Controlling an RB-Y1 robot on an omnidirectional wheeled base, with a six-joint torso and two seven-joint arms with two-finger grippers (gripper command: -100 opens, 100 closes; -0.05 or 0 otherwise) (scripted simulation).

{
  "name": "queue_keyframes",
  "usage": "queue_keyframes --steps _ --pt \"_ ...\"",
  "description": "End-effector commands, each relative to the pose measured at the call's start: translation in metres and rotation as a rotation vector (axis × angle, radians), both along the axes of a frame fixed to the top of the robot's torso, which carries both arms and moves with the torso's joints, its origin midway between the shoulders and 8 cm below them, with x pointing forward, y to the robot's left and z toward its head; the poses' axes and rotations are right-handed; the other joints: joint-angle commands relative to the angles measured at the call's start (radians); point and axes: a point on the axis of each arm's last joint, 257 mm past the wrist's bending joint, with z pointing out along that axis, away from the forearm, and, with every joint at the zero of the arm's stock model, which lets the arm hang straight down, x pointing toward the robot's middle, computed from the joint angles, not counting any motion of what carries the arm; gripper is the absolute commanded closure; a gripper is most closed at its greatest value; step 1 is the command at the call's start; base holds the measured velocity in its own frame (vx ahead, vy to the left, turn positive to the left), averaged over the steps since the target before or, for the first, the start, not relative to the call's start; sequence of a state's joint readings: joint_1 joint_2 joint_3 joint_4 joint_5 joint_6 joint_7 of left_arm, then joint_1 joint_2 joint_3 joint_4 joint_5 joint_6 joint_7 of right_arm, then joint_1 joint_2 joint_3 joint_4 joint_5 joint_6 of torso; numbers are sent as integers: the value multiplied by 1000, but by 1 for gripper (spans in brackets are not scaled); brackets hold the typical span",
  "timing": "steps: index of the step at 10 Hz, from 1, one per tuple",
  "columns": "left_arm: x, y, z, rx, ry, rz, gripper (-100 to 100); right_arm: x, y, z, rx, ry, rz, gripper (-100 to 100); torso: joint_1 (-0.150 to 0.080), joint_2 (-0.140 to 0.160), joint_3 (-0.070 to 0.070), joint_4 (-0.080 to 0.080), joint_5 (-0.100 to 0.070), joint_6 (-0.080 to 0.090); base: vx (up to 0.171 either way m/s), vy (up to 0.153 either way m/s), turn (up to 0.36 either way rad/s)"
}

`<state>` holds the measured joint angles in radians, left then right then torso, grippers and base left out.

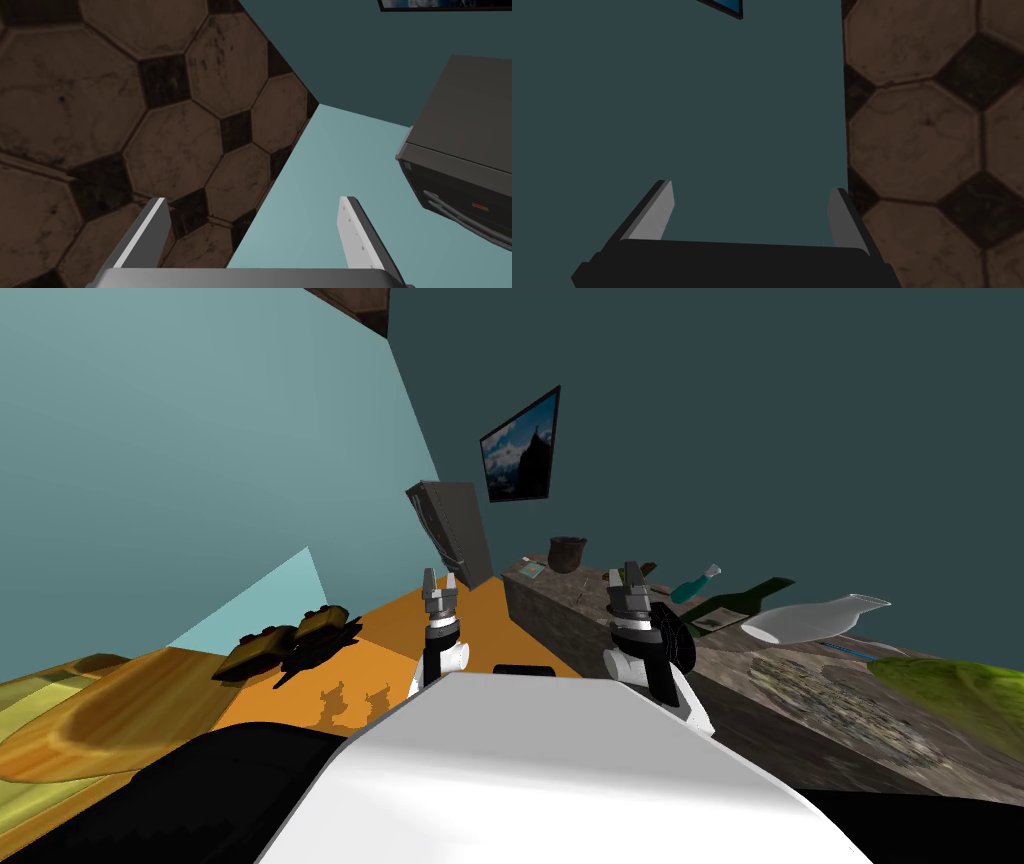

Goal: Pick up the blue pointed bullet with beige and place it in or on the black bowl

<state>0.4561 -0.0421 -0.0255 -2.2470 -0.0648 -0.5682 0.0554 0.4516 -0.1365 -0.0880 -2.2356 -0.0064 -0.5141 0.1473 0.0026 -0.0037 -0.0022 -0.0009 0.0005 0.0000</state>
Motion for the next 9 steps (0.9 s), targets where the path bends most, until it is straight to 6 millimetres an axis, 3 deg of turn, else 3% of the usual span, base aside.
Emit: queue_keyframes --steps 1,4,9 --pt "0 0 0 0 0 0 0 8 -7 -11 -64 29 -49 -100 0 0 0 0 0 0 68 55 -55" --pt "0 0 0 0 0 0 0 18 -17 -28 -140 68 -114 -100 0 -1 0 0 0 0 56 39 -43" --pt "0 0 0 0 0 0 0 41 -50 -79 -336 182 -289 -100 2 -2 -1 0 0 0 63 57 -64"
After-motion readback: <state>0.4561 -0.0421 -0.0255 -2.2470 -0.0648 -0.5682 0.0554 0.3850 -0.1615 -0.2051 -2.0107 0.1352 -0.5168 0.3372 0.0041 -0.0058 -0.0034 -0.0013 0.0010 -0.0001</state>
